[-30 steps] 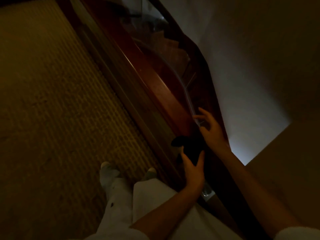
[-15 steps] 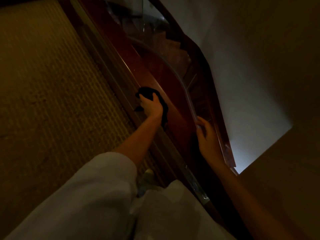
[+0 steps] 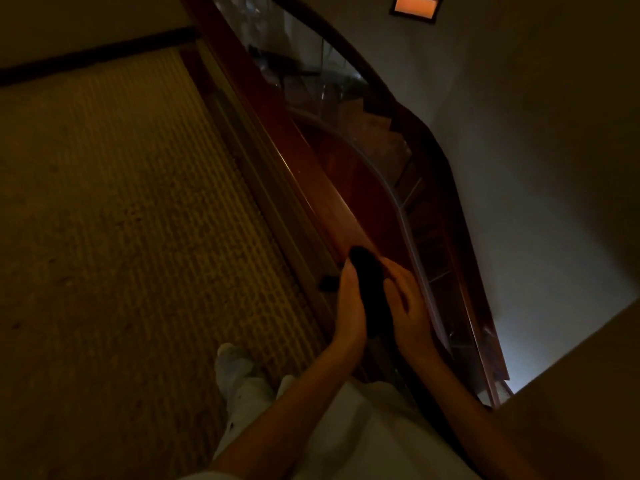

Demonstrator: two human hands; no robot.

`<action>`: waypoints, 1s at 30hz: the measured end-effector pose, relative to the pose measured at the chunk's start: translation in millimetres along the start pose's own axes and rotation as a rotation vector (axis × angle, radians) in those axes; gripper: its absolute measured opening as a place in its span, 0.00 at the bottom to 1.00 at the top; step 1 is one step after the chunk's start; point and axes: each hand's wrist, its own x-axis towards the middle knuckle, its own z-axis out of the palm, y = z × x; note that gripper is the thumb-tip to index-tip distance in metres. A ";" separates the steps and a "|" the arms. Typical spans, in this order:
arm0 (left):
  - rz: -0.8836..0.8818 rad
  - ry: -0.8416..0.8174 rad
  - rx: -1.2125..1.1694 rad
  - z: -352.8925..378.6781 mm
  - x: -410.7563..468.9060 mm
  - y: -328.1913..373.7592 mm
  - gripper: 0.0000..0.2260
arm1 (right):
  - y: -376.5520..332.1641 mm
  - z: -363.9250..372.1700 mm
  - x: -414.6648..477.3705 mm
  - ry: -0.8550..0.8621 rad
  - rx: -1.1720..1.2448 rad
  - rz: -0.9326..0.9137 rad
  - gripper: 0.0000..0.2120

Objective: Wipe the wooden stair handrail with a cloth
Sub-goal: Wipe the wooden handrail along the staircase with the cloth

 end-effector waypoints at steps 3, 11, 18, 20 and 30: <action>-0.055 -0.211 0.026 16.1 9.6 27.6 0.34 | -12.8 0.0 13.2 0.113 0.188 0.066 0.14; 0.236 0.376 0.471 -15.4 56.3 0.1 0.19 | 34.6 -32.0 25.8 0.256 -0.443 -0.034 0.24; 0.172 0.446 0.311 14.4 83.8 -28.5 0.21 | 48.5 -1.4 58.9 -0.080 -0.616 -0.015 0.28; 0.225 0.552 0.272 24.2 91.9 -30.7 0.20 | 46.1 11.1 84.6 -0.076 -0.699 -0.074 0.25; 0.220 0.459 0.187 -1.3 110.3 -42.5 0.20 | 7.0 85.4 230.0 -0.252 -0.697 -0.140 0.24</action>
